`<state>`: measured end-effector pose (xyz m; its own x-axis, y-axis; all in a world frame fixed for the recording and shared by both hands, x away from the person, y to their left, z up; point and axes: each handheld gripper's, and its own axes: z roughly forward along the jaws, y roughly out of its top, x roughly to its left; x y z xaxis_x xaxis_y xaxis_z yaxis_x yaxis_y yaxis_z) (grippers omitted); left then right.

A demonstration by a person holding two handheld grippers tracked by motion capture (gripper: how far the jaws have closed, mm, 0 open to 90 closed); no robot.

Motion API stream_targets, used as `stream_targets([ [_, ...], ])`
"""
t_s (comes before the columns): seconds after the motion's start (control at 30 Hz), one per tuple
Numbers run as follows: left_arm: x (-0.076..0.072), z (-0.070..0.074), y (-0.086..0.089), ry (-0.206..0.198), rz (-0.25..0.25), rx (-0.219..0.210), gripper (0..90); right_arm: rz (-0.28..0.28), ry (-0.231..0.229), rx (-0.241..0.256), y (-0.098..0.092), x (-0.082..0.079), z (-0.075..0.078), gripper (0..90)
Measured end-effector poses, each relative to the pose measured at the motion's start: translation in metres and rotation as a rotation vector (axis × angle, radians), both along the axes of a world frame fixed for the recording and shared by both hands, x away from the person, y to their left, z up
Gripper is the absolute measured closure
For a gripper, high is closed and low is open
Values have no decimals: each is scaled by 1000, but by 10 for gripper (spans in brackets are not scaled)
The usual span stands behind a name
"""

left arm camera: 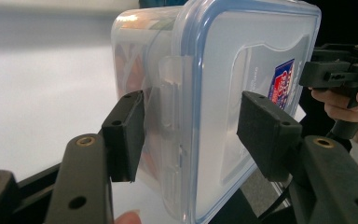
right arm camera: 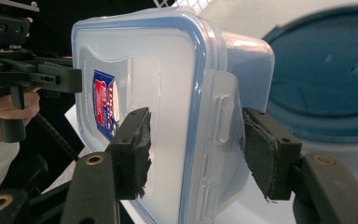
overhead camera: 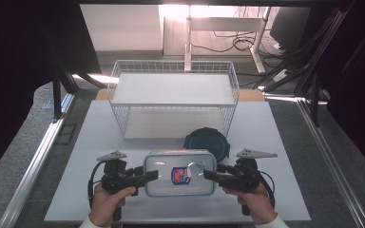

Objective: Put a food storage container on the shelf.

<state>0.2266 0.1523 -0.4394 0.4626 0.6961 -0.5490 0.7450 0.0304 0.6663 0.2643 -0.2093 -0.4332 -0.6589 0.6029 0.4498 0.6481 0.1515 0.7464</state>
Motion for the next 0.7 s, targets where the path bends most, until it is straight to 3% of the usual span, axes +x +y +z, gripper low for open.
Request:
stream_targets([
  [0.43,17,20,2,-32,9,12,425,2,-12,3,2,18,20,445],
  [0.7,28,37,9,-59,5,-27,425,12,-50,1,6,27,46,458],
])
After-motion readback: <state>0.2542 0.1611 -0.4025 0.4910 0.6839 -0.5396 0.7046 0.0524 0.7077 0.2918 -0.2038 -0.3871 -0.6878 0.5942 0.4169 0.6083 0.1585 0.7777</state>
